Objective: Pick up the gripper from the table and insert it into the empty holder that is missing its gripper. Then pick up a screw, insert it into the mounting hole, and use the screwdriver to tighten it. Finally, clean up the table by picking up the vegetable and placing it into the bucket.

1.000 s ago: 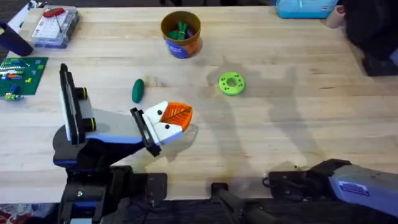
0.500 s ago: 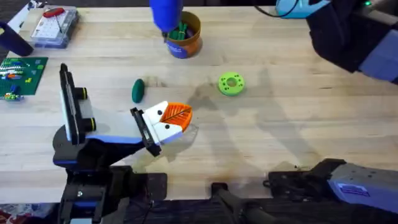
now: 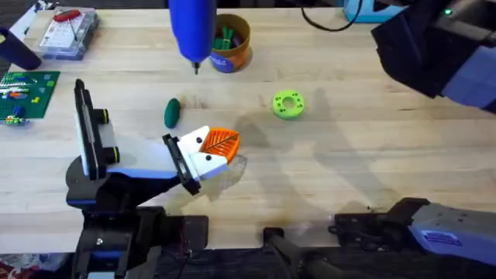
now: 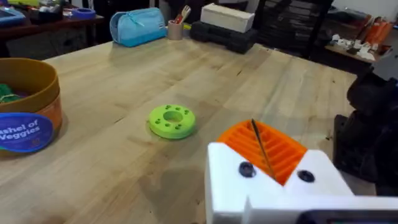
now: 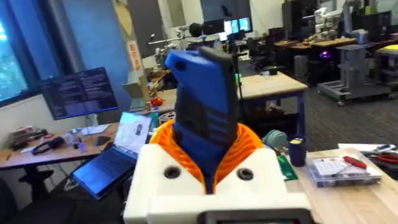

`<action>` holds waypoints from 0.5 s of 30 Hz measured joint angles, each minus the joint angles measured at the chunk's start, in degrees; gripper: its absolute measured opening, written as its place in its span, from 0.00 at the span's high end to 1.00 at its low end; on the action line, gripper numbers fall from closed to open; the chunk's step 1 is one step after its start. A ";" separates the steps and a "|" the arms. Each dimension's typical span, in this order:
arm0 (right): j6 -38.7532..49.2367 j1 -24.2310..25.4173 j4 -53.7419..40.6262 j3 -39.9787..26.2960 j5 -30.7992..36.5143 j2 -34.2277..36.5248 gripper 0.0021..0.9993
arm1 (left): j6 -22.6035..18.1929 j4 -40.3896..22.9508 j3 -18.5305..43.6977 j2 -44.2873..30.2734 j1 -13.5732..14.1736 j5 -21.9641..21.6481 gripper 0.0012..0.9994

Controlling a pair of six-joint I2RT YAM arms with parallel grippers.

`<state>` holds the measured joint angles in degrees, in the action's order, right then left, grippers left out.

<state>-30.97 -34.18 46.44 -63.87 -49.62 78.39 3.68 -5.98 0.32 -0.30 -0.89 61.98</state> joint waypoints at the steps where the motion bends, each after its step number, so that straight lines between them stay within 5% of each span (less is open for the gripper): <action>1: 0.11 -0.27 0.02 0.09 -0.04 -0.01 0.98 | 0.00 0.00 0.00 0.00 0.00 0.00 0.99; 15: 0.86 -0.87 5.85 6.80 -0.29 -0.02 0.98 | 0.00 0.00 0.00 0.01 0.00 0.01 0.99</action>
<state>-30.11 -35.05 52.29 -57.07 -49.91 78.37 3.68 -5.98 0.32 -0.30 -0.89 61.98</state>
